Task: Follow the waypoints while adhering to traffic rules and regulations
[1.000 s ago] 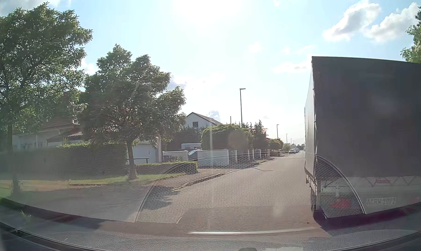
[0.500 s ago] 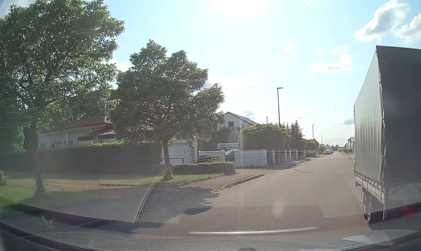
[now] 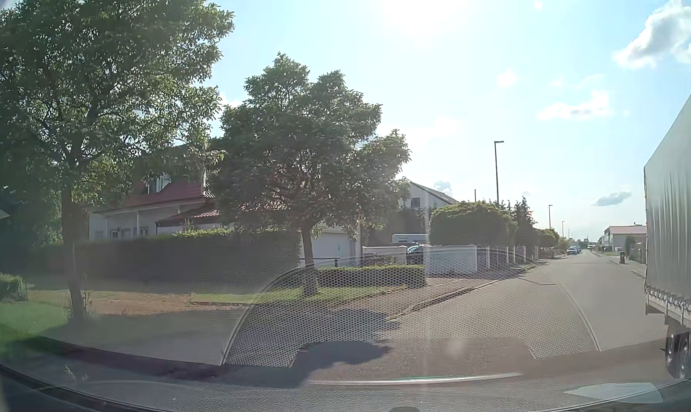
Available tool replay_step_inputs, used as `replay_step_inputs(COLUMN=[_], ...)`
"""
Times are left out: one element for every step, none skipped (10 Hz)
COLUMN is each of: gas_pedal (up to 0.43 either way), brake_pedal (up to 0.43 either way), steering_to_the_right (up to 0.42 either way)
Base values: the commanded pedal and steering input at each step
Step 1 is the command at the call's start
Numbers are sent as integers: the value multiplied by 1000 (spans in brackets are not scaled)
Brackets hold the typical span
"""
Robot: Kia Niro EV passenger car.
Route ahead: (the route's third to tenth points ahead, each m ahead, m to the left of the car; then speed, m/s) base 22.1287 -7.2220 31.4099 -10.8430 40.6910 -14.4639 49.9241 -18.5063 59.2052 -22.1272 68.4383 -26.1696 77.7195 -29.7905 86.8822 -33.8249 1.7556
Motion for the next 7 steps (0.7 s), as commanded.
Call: replay_step_inputs(gas_pedal=[110, 59, 0, 0, 0, 0, 0], brake_pedal=[12, 12, 12, 12, 12, 12, 12], steering_to_the_right=[-143, -51, 29, 103, 185, 246, 286])
